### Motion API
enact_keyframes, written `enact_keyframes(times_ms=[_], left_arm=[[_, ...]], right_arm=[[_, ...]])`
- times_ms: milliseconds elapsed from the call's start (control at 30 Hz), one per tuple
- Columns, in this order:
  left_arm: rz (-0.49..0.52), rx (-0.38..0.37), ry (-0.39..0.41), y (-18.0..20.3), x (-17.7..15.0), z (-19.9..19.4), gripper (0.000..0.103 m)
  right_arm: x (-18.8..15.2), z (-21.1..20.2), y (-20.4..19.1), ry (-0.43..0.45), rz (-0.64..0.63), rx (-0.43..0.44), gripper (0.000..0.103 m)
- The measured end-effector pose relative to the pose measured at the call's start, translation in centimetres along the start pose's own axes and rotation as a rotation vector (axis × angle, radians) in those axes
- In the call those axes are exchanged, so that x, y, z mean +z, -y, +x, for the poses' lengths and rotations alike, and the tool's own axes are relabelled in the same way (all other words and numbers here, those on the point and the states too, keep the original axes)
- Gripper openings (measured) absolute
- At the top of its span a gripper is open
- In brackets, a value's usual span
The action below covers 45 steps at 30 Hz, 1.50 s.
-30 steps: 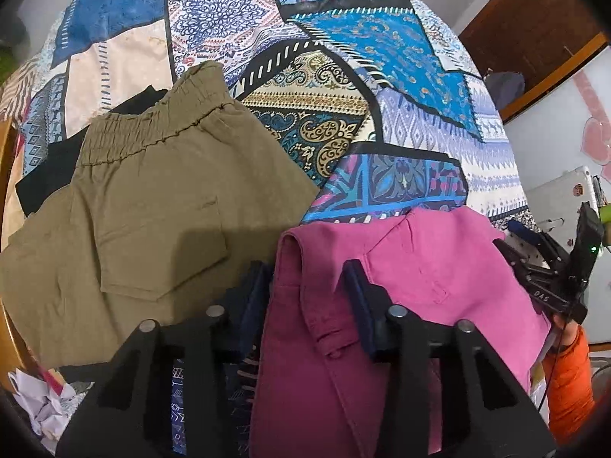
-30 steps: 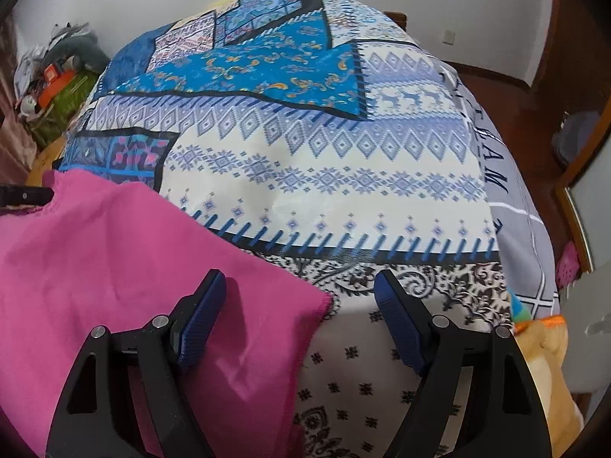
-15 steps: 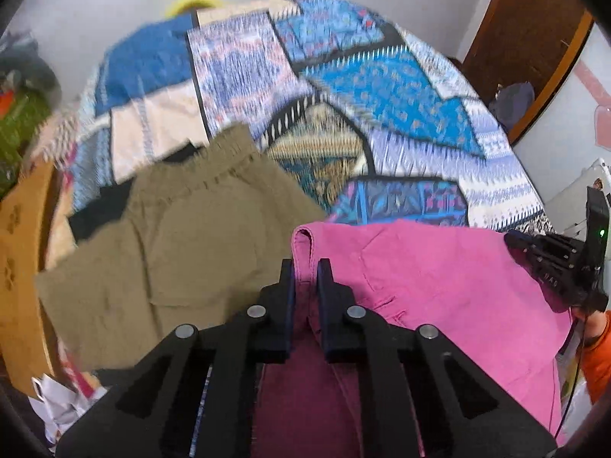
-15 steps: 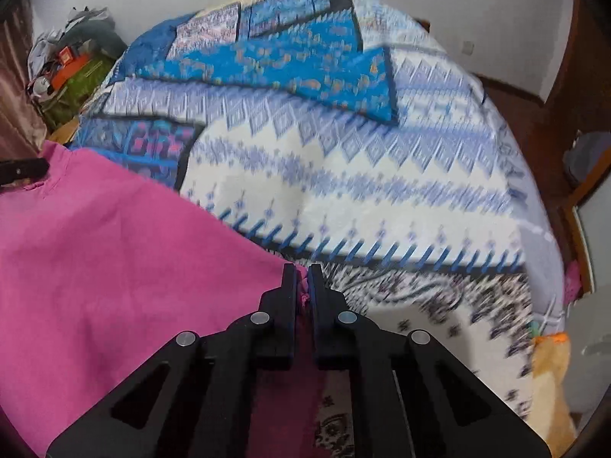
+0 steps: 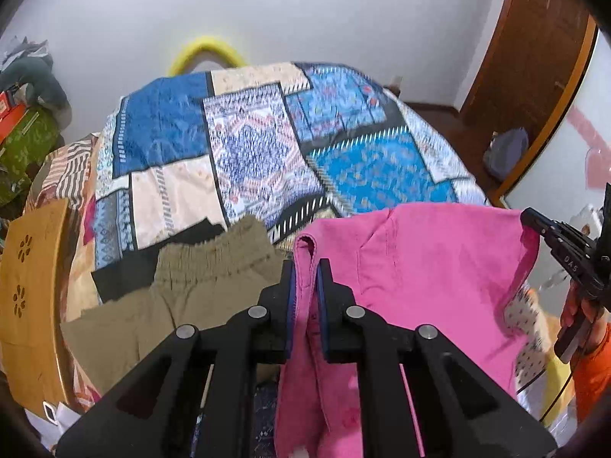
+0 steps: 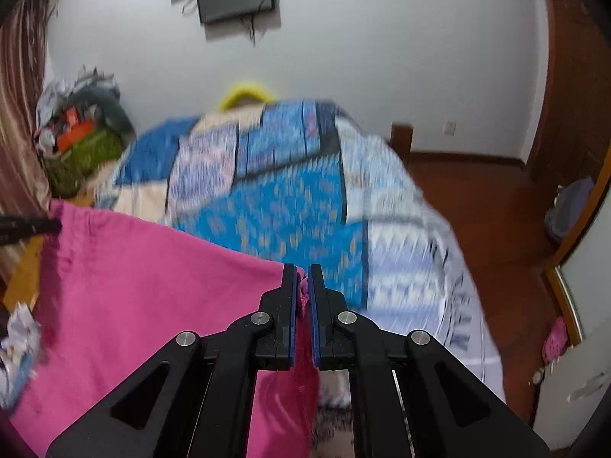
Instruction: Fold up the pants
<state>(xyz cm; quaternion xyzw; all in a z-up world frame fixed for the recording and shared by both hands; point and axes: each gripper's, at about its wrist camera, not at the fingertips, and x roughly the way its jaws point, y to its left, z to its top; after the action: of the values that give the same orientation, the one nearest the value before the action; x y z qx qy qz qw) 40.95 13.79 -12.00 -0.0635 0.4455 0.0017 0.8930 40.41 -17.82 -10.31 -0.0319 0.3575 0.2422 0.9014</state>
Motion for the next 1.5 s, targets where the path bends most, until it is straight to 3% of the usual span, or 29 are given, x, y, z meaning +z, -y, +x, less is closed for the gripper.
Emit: enact_keyframes(times_ms=[200,767,1233,1500], left_arm=[[0.017,-0.013,0.019,0.0,-1.1,-1.7,0.01],[0.1,-0.035,0.074,1.2,-11.9,-9.7,0.01],[0.088,-0.04,-0.034,0.5,-22.6,-10.2,0.01],[0.085,-0.019,-0.086,0.1,-25.6,-9.8,0.011]], right_arm=[[0.5,-2.5,-1.1,0.059,-0.004,0.033,0.005],[-7.1,-11.9,-4.0,0.047,0.032,0.133,0.005],[-15.3,-14.9,-7.6,-0.057,0.044,0.153,0.005],[-18.9,-14.3,-7.2,-0.137,0.099,0.141,0.006]])
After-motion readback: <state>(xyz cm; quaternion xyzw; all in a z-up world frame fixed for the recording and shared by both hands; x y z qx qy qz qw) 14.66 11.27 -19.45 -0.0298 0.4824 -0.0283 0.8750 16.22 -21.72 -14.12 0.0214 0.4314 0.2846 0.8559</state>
